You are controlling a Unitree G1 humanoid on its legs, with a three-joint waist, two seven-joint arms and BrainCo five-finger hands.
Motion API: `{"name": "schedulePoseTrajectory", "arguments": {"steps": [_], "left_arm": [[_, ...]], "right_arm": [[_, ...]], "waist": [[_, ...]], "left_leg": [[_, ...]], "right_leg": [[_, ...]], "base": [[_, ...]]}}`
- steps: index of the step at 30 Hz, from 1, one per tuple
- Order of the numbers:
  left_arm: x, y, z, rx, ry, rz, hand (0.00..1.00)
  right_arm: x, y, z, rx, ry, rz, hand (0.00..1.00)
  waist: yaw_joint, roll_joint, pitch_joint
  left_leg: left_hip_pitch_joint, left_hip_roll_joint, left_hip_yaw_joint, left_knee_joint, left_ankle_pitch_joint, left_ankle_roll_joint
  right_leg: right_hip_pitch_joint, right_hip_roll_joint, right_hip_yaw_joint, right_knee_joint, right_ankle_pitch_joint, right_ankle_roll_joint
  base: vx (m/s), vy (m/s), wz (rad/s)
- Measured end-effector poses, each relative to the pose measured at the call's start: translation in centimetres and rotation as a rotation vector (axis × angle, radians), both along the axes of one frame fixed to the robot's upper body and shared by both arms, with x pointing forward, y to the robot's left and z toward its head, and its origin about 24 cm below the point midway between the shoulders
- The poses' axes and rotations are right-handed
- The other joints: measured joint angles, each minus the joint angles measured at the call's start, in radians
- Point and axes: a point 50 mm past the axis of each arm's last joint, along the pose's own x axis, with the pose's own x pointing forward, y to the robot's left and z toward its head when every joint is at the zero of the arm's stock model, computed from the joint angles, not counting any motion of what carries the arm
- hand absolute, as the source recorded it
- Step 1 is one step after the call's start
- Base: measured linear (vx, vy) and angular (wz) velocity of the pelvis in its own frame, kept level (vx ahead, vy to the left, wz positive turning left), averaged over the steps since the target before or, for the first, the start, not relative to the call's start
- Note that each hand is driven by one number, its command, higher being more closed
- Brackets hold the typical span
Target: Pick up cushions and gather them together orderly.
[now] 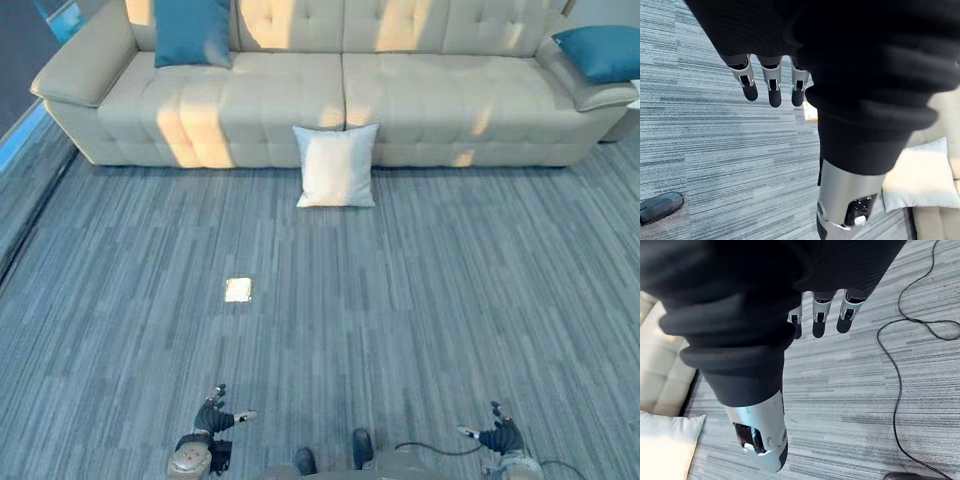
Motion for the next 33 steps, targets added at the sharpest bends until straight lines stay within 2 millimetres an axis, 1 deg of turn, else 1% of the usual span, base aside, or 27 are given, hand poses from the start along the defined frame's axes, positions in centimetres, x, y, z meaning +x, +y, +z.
{"name": "schedulePoseTrajectory", "arguments": {"steps": [2, 5, 7, 8, 9, 10, 11, 13, 15, 16, 17, 18, 19, 20, 21, 22, 23, 24, 25, 26, 27, 28, 29, 30, 31, 32, 33], "left_arm": [[0.1, 0.0, 0.1, -0.001, -0.005, 0.001, 0.0], [0.9, -0.2, 0.8, -0.014, -0.06, 0.006, 0.0], [1.3, -0.3, 1.2, -0.024, -0.093, 0.014, 0.0], [1.5, -0.4, 1.5, -0.03, -0.111, 0.014, 0.0], [1.8, -0.6, 1.6, -0.036, -0.123, 0.015, 0.0], [2.1, -0.7, 1.8, -0.036, -0.134, 0.01, 0.0], [2.9, -0.9, 2.1, -0.034, -0.158, 0.003, 0.0], [2.9, -1.2, 2.1, -0.039, -0.156, -0.001, 0.0], [3.5, -1.3, 2.3, -0.04, -0.167, -0.018, 0.0], [4.6, -1.6, 2.7, -0.041, -0.192, -0.03, 0.0], [5.3, -1.9, 2.9, -0.043, -0.204, -0.044, 0.0], [5.9, -1.9, 3.2, -0.038, -0.215, -0.056, 0.0], [5.8, -1.9, 3.0, -0.031, -0.203, -0.066, 0.0], [5.6, -2.3, 2.7, -0.043, -0.189, -0.064, 0.0], [5.7, -2.2, 2.7, -0.044, -0.187, -0.065, 0.0], [5.8, -2.3, 2.7, -0.046, -0.187, -0.066, 0.0], [5.3, -2.9, 2.3, -0.071, -0.175, -0.048, 0.0], [4.9, -3.1, 2.0, -0.084, -0.167, -0.036, 0.0], [4.1, -3.3, 1.7, -0.1, -0.157, -0.013, 0.0], [4.1, -3.5, 1.8, -0.111, -0.171, -0.001, 0.0], [4.3, -3.3, 2.1, -0.115, -0.19, 0.018, 0.0], [4.4, -3.3, 2.2, -0.117, -0.199, 0.026, 0.0], [4.3, -3.4, 2.2, -0.122, -0.198, 0.027, 0.0], [4.0, -3.8, 1.9, -0.134, -0.188, 0.032, 0.0], [3.6, -4.0, 1.7, -0.141, -0.178, 0.037, 0.0], [2.9, -4.4, 1.3, -0.154, -0.159, 0.043, 0.0], [2.0, -4.7, 0.9, -0.163, -0.132, 0.048, 0.0]], "right_arm": [[0.6, -0.1, 0.2, -0.006, -0.015, 0.004, 0.0], [1.6, -0.3, 0.6, -0.008, -0.044, 0.005, 0.0], [2.3, -0.3, 0.9, -0.006, -0.063, 0.004, 0.0], [2.5, -0.3, 1.0, -0.006, -0.071, 0.001, 0.0], [2.5, -0.1, 1.0, 0.002, -0.076, -0.003, 0.0], [2.5, 0.0, 1.1, 0.01, -0.088, -0.007, 0.0], [2.4, 0.6, 1.2, 0.019, -0.11, -0.012, 0.0], [1.8, 1.4, 0.9, 0.029, -0.095, 0.0, 0.0], [2.1, 1.8, 0.9, 0.035, -0.099, 0.02, 0.0], [2.4, 1.6, 1.1, 0.03, -0.106, 0.022, 0.0], [2.8, 1.3, 1.3, 0.019, -0.118, 0.027, 0.0], [2.8, 1.3, 1.3, 0.019, -0.117, 0.026, 0.0], [2.5, 1.2, 1.2, 0.016, -0.11, 0.025, 0.0], [2.7, 0.8, 1.4, 0.005, -0.114, 0.025, 0.0], [3.2, 0.9, 1.6, 0.007, -0.13, 0.026, 0.0], [3.6, 1.2, 1.9, 0.014, -0.149, 0.029, 0.0], [4.2, 1.6, 2.4, 0.015, -0.18, 0.048, 0.0], [4.4, 1.8, 2.6, 0.015, -0.193, 0.061, 0.0], [4.5, 2.2, 2.9, 0.014, -0.209, 0.089, 0.0], [4.5, 2.9, 3.1, 0.026, -0.23, 0.098, 0.0], [4.7, 3.9, 3.0, 0.05, -0.236, 0.115, 0.0], [4.8, 4.4, 2.9, 0.06, -0.237, 0.127, 0.0], [4.9, 5.1, 2.8, 0.074, -0.237, 0.152, 0.0], [5.2, 5.6, 2.9, 0.078, -0.244, 0.172, 0.0], [5.3, 5.7, 3.0, 0.081, -0.247, 0.177, 0.0], [5.5, 6.0, 3.1, 0.084, -0.253, 0.188, 0.0], [5.7, 6.2, 3.4, 0.086, -0.267, 0.194, 0.0]], "waist": [[0.0, 0.004, 0.003], [0.001, 0.021, 0.013], [0.002, 0.031, 0.018], [0.002, 0.031, 0.025], [0.0, 0.033, 0.034], [-0.005, 0.037, 0.042], [-0.017, 0.032, 0.064], [-0.025, 0.028, 0.076], [-0.037, 0.014, 0.091], [-0.059, 0.031, 0.111], [-0.074, 0.036, 0.125], [-0.087, 0.037, 0.132], [-0.089, 0.016, 0.126], [-0.1, 0.042, 0.131], [-0.099, 0.056, 0.135], [-0.104, 0.056, 0.136], [-0.105, 0.06, 0.139], [-0.106, 0.062, 0.141], [-0.095, 0.056, 0.145], [-0.082, 0.067, 0.143], [-0.052, 0.05, 0.148], [-0.037, 0.034, 0.148], [-0.001, 0.016, 0.145], [0.011, 0.012, 0.147], [0.021, 0.014, 0.147], [0.038, 0.015, 0.148], [0.057, 0.006, 0.152]], "left_leg": [[-0.013, 0.001, 0.0, 0.024, -0.018, 0.006], [-0.06, 0.004, 0.004, 0.087, -0.068, 0.01], [-0.085, 0.0, 0.015, 0.129, -0.106, 0.017], [-0.084, -0.009, 0.022, 0.152, -0.141, 0.026], [-0.072, -0.018, 0.015, 0.169, -0.168, 0.035], [-0.061, -0.021, 0.006, 0.179, -0.18, 0.042], [-0.023, -0.032, -0.019, 0.191, -0.201, 0.053], [0.044, -0.038, -0.036, 0.189, -0.238, 0.055], [0.11, -0.034, -0.06, 0.172, -0.258, 0.063], [0.152, -0.018, -0.087, 0.133, -0.259, 0.063], [0.198, 0.007, -0.116, 0.095, -0.254, 0.054], [0.211, 0.005, -0.13, 0.089, -0.245, 0.036], [0.242, 0.004, -0.155, 0.085, -0.244, -0.005], [0.269, 0.027, -0.174, 0.105, -0.241, -0.023], [0.266, 0.047, -0.171, 0.126, -0.219, -0.063], [0.258, 0.045, -0.163, 0.173, -0.152, -0.146], [0.236, 0.039, -0.145, 0.326, 0.029, -0.127], [0.216, 0.041, -0.131, 0.417, 0.139, -0.126], [0.169, 0.067, -0.114, 0.58, 0.308, -0.136], [0.07, 0.134, -0.065, 0.843, 0.244, -0.097], [-0.032, 0.183, -0.018, 1.02, 0.147, -0.039], [-0.083, 0.192, -0.004, 1.068, 0.113, -0.025], [-0.192, 0.196, 0.014, 1.098, 0.065, 0.0], [-0.291, 0.198, 0.014, 1.061, 0.024, 0.0], [-0.327, 0.196, 0.015, 1.017, 0.003, -0.007], [-0.382, 0.187, 0.02, 0.902, -0.032, -0.024], [-0.411, 0.164, 0.02, 0.751, -0.041, -0.043]], "right_leg": [[-0.004, 0.0, 0.002, 0.002, -0.006, -0.001], [-0.042, 0.0, 0.013, 0.042, -0.034, 0.008], [-0.098, -0.004, 0.028, 0.139, -0.09, 0.021], [-0.134, -0.013, 0.035, 0.239, -0.145, 0.045], [-0.185, -0.02, 0.039, 0.393, -0.185, 0.067], [-0.222, -0.022, 0.034, 0.494, -0.189, 0.069], [-0.291, -0.03, 0.018, 0.682, -0.213, 0.063], [-0.356, -0.031, -0.019, 0.759, -0.248, 0.043], [-0.423, -0.03, -0.063, 0.709, -0.253, 0.043], [-0.473, -0.03, -0.101, 0.618, -0.228, 0.033], [-0.503, -0.028, -0.15, 0.479, -0.156, 0.022], [-0.519, -0.029, -0.171, 0.401, -0.108, 0.019], [-0.531, -0.027, -0.185, 0.309, 0.025, -0.024], [-0.537, -0.021, -0.196, 0.377, 0.109, -0.085], [-0.54, -0.02, -0.214, 0.419, 0.071, -0.103], [-0.538, -0.029, -0.217, 0.475, 0.016, -0.108], [-0.471, -0.031, -0.23, 0.519, -0.037, -0.129], [-0.417, -0.021, -0.237, 0.506, -0.057, -0.132], [-0.317, -0.012, -0.223, 0.453, -0.085, -0.137], [-0.198, 0.023, -0.202, 0.383, -0.107, -0.146], [-0.103, 0.044, -0.169, 0.338, -0.124, -0.159], [-0.063, 0.044, -0.146, 0.314, -0.14, -0.161], [0.01, 0.044, -0.1, 0.258, -0.167, -0.159], [0.072, 0.043, -0.066, 0.208, -0.183, -0.14], [0.096, 0.043, -0.045, 0.196, -0.191, -0.136], [0.144, 0.038, 0.003, 0.177, -0.208, -0.136], [0.194, 0.016, 0.052, 0.161, -0.239, -0.12]], "base": [[0.05, 0.039, -0.03], [0.05, 0.058, -0.11], [0.07, 0.086, -0.19], [0.1, 0.11, -0.1], [0.12, 0.087, 0.02], [0.21, 0.093, 0.36], [0.22, 0.049, 0.43], [0.34, 0.046, 0.33], [0.46, 0.016, 0.43], [0.58, -0.052, 0.85], [0.61, -0.066, 0.91], [0.82, -0.127, 0.77], [0.74, -0.125, 0.52], [0.77, -0.132, 0.33], [0.62, -0.115, 0.24], [0.93, -0.205, 0.03], [0.94, -0.229, -0.05], [0.95, -0.22, -0.34], [0.75, -0.139, -0.44], [0.71, -0.119, -0.64], [0.65, -0.092, -0.61], [0.61, -0.056, -0.77], [0.72, -0.018, -0.78], [0.59, 0.029, -0.82], [0.58, 0.09, -0.95], [0.58, 0.162, -1.14], [0.6, 0.191, -1.19]]}}
